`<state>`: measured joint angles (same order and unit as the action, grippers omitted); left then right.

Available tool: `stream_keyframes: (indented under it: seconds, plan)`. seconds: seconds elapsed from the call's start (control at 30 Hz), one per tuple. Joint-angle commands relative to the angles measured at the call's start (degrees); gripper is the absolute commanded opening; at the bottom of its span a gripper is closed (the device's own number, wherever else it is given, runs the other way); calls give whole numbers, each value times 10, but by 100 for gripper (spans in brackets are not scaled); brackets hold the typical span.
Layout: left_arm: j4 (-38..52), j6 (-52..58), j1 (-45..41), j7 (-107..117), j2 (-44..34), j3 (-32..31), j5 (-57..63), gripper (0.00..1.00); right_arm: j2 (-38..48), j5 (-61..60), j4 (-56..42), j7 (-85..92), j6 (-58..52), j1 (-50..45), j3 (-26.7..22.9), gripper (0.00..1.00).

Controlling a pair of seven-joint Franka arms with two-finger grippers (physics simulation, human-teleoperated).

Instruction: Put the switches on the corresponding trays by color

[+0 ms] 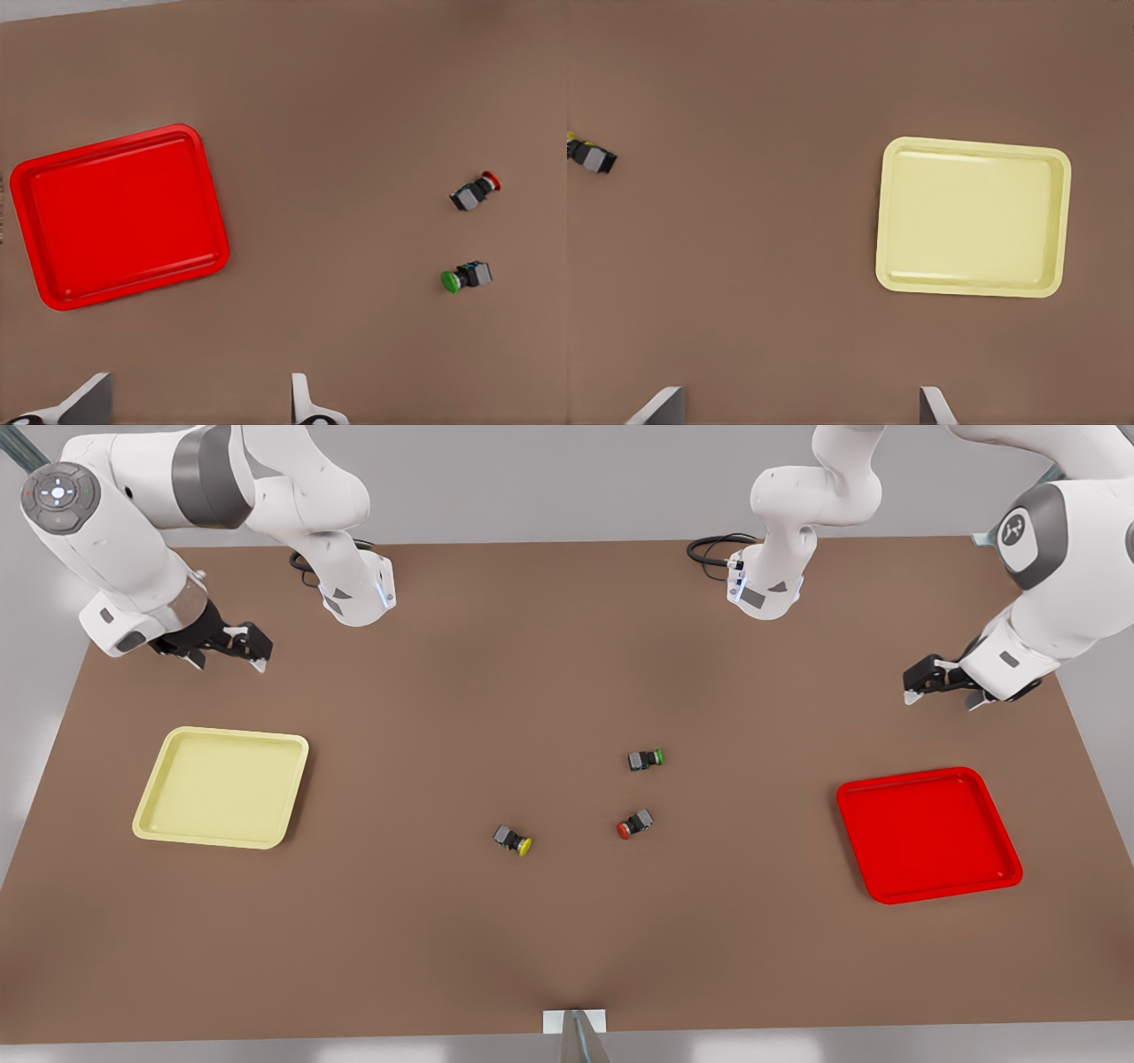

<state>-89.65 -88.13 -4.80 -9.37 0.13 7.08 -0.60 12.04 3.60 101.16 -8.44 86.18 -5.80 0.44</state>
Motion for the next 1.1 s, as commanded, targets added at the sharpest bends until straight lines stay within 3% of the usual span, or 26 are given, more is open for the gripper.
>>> stream_keyframes:
  seconds: [0.0, 0.1, 0.2, 0.3, 0.4, 0.6, 0.7, 0.9, 1.07]
  plan:
    - [0, -3, 11, -1, 0, 1, 2, 100, 0, 0, 0, 0, 0, 0, 0, 100]
    - [-4, -6, 10, 3, 13, 1, -1, 100, -10, -7, -4, 1, 6, -3, 0, 100]
    - [12, -6, 11, -5, 34, 4, -2, 100, -100, -6, -79, 62, 24, -10, 16, 100]
    - [82, 20, 10, -8, 109, -20, -6, 100, -199, -4, -155, 250, 29, -10, 71, 100]
    - [105, 11, 10, -23, 145, -93, -5, 100, -290, -4, -161, 258, 144, -11, 166, 100]
    - [106, -74, -18, -27, 219, -182, 0, 100, -424, -1, -170, 331, 283, -53, 171, 100]
    - [117, -108, -18, -27, 274, -233, 24, 100, -468, -3, -202, 295, 283, -80, 171, 100]
    - [160, -188, -57, -19, 365, -246, 32, 100, -533, -1, -229, 253, 316, -101, 170, 100]
    - [159, -188, -73, -117, 375, -263, 32, 100, -576, 23, -253, 262, 330, -101, 170, 100]
